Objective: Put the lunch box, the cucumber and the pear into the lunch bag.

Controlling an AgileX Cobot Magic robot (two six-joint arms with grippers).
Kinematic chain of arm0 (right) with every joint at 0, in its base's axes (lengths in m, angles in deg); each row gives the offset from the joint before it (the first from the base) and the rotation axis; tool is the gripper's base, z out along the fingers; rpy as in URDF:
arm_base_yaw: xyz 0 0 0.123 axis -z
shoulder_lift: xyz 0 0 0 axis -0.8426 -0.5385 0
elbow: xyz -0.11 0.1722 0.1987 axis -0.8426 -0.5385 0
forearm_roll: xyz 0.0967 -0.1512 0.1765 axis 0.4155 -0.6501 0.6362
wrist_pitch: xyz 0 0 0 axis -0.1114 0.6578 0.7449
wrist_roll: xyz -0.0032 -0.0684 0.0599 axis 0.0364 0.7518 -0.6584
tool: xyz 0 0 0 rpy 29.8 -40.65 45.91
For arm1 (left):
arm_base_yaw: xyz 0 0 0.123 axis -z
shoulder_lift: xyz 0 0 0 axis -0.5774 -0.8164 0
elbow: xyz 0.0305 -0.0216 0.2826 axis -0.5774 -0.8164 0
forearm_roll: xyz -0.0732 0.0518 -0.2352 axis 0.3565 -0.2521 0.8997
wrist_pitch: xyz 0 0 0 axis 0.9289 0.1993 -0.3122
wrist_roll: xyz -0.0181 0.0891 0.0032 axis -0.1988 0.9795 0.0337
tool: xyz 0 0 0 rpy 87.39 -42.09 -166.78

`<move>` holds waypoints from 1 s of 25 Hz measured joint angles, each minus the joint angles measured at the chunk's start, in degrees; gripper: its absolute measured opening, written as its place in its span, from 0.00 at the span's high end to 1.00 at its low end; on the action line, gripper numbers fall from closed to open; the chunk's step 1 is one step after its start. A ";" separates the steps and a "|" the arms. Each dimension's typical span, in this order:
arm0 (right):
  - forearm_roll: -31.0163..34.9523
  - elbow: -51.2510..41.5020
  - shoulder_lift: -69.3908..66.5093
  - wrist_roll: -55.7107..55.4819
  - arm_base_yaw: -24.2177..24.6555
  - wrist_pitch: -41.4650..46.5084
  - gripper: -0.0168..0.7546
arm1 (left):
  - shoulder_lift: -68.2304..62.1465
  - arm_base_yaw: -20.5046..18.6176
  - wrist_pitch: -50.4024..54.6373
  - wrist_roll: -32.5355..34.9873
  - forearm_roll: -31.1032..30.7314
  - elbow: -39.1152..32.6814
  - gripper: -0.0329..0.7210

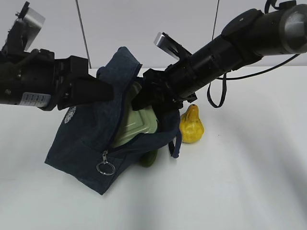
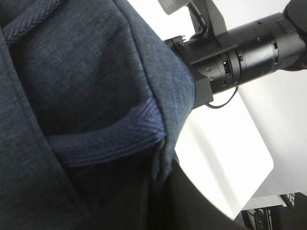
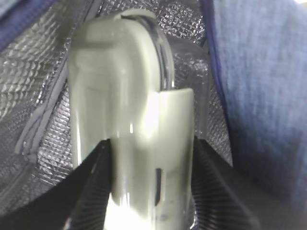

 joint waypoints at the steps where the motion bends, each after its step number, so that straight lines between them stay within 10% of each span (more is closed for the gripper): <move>1: 0.03 0.00 0.00 0.30 0.00 0.00 0.50 | 0.00 0.00 0.00 0.06 -0.02 0.00 0.96; 18: 3.83 2.21 -1.79 3.38 -1.16 0.46 0.29 | -0.04 0.00 -0.28 0.06 -0.70 0.00 0.96; 25: -13.37 12.11 -1.79 -5.35 -1.16 6.49 0.29 | -0.04 -0.11 -1.17 0.06 -2.27 0.00 0.96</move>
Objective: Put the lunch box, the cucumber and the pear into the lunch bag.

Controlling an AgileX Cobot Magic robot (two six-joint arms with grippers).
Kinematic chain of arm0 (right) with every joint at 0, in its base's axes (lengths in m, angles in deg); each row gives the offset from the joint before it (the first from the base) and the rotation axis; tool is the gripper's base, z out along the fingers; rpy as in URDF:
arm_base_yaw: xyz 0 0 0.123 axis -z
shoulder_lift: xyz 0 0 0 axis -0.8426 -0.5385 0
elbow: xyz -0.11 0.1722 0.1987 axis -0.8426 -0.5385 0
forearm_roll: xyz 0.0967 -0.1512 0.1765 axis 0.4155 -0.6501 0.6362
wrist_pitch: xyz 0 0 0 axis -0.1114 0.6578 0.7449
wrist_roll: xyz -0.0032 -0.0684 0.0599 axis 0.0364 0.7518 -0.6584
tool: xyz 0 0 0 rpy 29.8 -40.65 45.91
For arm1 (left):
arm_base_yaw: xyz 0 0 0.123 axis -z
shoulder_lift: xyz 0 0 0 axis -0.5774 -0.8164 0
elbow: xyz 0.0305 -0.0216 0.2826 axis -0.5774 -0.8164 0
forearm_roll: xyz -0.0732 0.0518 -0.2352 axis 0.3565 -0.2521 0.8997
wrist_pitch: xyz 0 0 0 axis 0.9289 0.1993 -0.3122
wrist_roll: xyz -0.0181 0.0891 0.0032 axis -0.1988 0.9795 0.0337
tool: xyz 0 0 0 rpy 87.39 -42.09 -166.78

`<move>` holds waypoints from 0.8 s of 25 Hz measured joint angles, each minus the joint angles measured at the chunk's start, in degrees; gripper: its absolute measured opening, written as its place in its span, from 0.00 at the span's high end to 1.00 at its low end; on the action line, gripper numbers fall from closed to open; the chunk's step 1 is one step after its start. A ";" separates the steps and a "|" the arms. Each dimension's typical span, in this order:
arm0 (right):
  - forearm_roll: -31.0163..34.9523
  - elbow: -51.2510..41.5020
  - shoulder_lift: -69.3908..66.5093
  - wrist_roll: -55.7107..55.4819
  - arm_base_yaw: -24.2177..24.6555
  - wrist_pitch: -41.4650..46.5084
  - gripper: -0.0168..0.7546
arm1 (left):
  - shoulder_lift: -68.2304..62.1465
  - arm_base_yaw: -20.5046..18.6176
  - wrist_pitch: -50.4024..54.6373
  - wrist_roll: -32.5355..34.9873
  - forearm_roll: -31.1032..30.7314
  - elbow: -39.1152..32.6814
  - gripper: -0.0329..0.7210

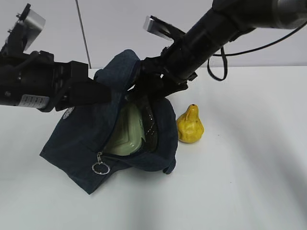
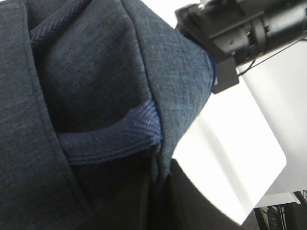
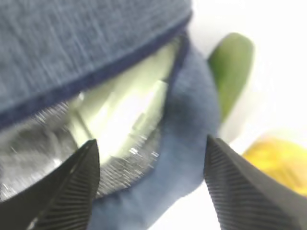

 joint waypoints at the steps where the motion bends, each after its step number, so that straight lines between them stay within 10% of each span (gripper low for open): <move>1: -3.99 1.89 0.00 -2.15 0.00 1.81 0.29 | 0.00 -0.40 0.00 0.00 -0.13 0.00 0.96; 20: -37.00 13.47 1.60 -18.87 -0.39 10.57 0.37 | 0.00 -13.71 5.15 -1.14 -7.21 0.00 0.96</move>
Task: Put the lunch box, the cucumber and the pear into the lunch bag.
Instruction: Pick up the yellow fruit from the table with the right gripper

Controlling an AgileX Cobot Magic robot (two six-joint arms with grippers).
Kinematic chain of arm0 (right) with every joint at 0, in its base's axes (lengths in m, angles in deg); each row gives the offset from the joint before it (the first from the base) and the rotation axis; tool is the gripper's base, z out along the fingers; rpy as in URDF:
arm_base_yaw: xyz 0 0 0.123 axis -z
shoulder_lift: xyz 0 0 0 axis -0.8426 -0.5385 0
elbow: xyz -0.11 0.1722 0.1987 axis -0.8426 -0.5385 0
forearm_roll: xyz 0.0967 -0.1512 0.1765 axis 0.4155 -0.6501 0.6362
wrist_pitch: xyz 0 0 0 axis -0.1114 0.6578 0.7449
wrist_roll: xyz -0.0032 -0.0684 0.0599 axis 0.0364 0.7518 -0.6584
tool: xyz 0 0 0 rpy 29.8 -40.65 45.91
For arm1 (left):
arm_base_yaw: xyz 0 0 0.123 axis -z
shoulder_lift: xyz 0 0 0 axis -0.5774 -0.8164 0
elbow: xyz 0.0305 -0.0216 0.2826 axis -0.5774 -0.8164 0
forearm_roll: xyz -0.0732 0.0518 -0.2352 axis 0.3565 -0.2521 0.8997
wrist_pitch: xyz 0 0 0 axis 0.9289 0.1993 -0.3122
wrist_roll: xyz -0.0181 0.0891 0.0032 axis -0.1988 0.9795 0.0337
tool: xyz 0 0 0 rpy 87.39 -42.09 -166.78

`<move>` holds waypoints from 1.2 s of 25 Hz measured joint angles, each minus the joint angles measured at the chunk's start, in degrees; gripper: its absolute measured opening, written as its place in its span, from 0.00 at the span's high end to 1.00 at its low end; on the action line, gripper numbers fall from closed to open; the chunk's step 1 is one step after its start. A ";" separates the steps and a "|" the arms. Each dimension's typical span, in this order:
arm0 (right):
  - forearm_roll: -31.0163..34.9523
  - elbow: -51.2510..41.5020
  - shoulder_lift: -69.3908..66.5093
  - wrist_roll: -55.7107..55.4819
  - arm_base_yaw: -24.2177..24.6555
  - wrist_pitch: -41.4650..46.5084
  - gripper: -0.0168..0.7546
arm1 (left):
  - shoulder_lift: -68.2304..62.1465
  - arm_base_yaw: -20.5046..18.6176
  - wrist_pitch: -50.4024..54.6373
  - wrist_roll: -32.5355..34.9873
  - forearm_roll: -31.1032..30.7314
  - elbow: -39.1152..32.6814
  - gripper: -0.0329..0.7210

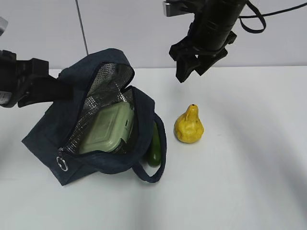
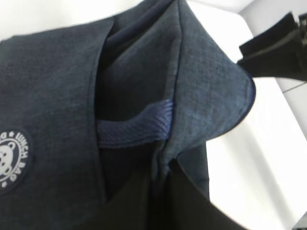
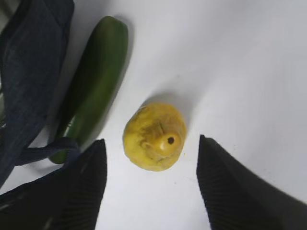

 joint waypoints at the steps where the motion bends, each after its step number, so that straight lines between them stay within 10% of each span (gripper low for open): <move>1: -1.32 0.00 0.00 -0.94 -0.34 -0.01 0.38 | 0.00 0.00 0.12 -0.77 -0.95 0.00 0.96; 30: -10.02 -9.49 -4.42 -8.35 -3.80 -1.35 0.38 | 0.00 0.00 0.31 -2.76 -3.29 0.00 0.96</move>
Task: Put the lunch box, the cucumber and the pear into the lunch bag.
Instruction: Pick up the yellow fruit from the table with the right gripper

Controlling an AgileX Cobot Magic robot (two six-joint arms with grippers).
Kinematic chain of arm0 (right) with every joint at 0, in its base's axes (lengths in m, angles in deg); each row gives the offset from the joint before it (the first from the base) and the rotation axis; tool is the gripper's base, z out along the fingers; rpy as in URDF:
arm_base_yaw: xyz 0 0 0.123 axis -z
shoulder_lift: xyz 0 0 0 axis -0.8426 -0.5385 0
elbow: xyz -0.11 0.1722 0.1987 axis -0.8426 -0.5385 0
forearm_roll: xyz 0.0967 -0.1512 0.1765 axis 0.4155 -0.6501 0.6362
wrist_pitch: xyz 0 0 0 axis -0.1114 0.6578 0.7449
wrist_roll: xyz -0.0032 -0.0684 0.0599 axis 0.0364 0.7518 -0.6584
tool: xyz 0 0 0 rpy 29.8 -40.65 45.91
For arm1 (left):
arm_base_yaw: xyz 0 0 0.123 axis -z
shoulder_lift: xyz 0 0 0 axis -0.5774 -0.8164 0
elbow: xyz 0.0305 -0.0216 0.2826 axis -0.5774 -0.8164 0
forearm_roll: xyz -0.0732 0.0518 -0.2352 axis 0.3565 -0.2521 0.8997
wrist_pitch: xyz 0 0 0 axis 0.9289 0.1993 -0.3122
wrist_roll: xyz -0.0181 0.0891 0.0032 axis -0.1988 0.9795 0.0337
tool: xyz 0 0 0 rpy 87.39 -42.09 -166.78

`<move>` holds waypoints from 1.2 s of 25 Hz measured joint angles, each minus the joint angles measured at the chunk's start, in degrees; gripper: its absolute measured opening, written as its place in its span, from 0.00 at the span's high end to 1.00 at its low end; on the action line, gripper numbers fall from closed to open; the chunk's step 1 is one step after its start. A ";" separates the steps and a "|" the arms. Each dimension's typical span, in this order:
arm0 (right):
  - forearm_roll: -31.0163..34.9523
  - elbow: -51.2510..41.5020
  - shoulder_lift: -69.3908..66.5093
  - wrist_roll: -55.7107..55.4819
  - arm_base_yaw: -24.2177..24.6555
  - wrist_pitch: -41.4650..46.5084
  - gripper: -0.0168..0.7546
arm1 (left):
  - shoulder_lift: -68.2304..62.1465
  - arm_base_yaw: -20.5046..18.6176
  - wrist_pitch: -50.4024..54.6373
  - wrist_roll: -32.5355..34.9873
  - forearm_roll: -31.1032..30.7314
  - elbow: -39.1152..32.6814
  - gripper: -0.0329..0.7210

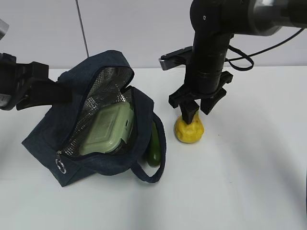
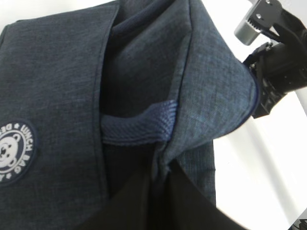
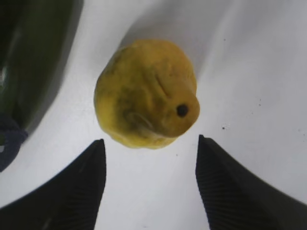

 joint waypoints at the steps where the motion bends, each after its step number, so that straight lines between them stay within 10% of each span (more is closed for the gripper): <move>1: 0.32 0.00 0.00 0.00 0.00 -0.69 0.38 | 0.00 0.00 0.00 0.00 0.00 0.00 0.96; 30: 1.55 1.60 -2.75 -0.69 0.00 -6.59 0.39 | 0.00 -0.05 0.05 0.00 0.00 0.00 0.96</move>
